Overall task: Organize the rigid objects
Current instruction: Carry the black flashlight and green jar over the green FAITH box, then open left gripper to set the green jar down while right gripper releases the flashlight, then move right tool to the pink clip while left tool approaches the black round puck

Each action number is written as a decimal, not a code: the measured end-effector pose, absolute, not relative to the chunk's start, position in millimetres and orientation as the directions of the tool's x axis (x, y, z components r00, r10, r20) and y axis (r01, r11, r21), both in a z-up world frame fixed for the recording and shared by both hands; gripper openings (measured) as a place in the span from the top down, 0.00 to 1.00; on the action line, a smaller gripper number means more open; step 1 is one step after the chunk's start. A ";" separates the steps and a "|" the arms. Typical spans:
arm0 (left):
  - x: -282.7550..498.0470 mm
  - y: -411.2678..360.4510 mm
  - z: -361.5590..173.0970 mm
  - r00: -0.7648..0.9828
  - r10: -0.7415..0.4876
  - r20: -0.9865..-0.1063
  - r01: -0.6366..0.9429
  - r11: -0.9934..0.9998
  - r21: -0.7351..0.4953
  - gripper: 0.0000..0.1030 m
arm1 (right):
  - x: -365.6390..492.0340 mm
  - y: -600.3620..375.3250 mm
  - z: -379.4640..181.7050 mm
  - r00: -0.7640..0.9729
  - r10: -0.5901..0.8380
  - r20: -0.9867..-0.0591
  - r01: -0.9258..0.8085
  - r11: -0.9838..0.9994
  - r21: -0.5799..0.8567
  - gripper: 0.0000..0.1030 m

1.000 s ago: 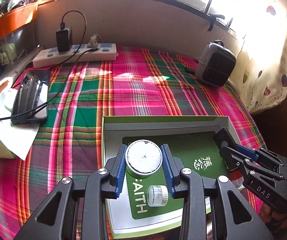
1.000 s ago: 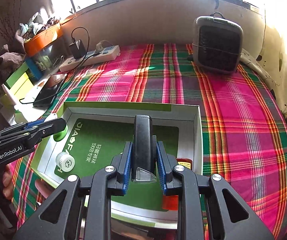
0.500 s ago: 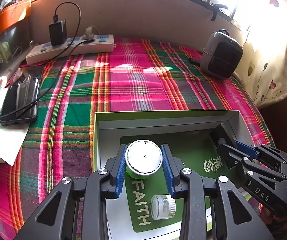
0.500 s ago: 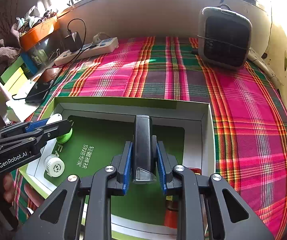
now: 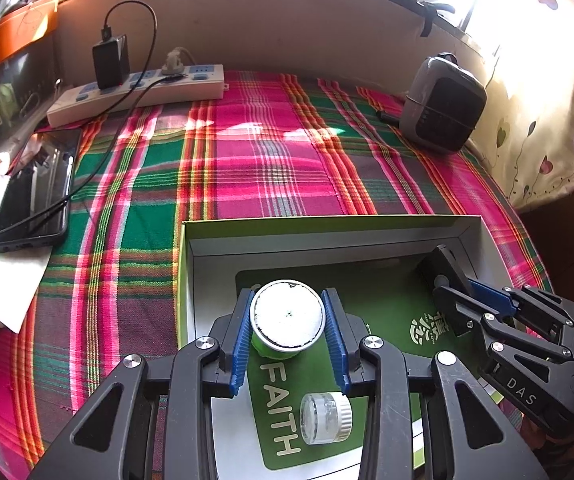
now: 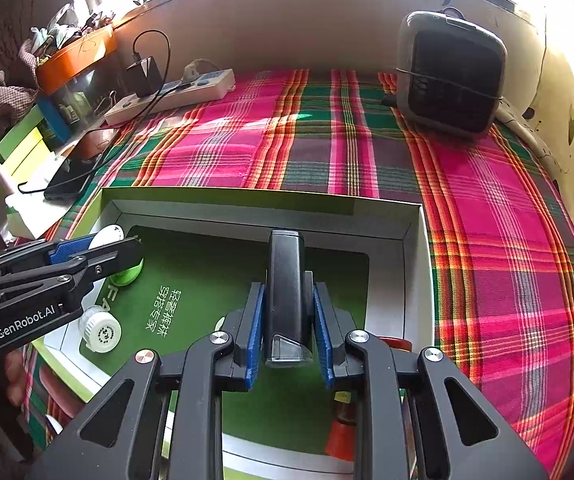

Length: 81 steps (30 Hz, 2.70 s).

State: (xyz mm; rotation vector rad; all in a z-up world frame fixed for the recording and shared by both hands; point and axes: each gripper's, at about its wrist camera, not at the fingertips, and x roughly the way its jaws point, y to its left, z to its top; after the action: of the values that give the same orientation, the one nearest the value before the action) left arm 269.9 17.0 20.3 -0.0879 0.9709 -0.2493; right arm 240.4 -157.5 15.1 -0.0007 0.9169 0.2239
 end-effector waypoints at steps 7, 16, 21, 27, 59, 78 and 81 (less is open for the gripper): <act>270.9 17.3 19.0 0.542 -0.240 -0.806 0.167 0.970 -0.177 0.68 | 240.2 -157.7 14.3 0.589 0.190 -0.785 -0.192 0.977 0.092 0.76; 267.3 19.2 22.4 0.548 -0.246 -0.799 0.160 0.969 -0.189 0.62 | 237.3 -159.1 17.4 0.597 0.204 -0.776 -0.189 0.976 0.110 0.64; 262.2 19.5 26.5 0.555 -0.248 -0.794 0.159 0.969 -0.191 0.60 | 232.7 -157.9 21.4 0.605 0.201 -0.770 -0.188 0.976 0.106 0.63; 248.5 21.0 37.9 0.574 -0.252 -0.779 0.166 0.968 -0.191 0.59 | 222.3 -159.2 28.8 0.619 0.203 -0.759 -0.184 0.977 0.111 0.63; 111.3 56.5 61.9 0.653 -0.247 -0.716 0.134 0.968 -0.212 0.58 | 97.5 -163.1 39.3 0.664 0.263 -0.700 -0.223 0.963 0.151 0.62; 90.7 81.0 26.7 0.603 -0.302 -0.739 0.098 0.947 -0.307 0.58 | 96.2 -134.6 8.2 0.613 0.273 -0.741 -0.241 0.958 0.154 0.50; 93.4 78.3 24.2 0.592 -0.316 -0.741 0.112 0.943 -0.313 0.58 | 92.1 -135.8 6.5 0.612 0.250 -0.750 -0.229 0.964 0.134 0.49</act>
State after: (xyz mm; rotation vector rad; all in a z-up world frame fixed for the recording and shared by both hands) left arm 93.4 78.3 24.2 -0.2438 0.9052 -0.2516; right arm 92.1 -135.8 6.5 0.0260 0.8692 0.2760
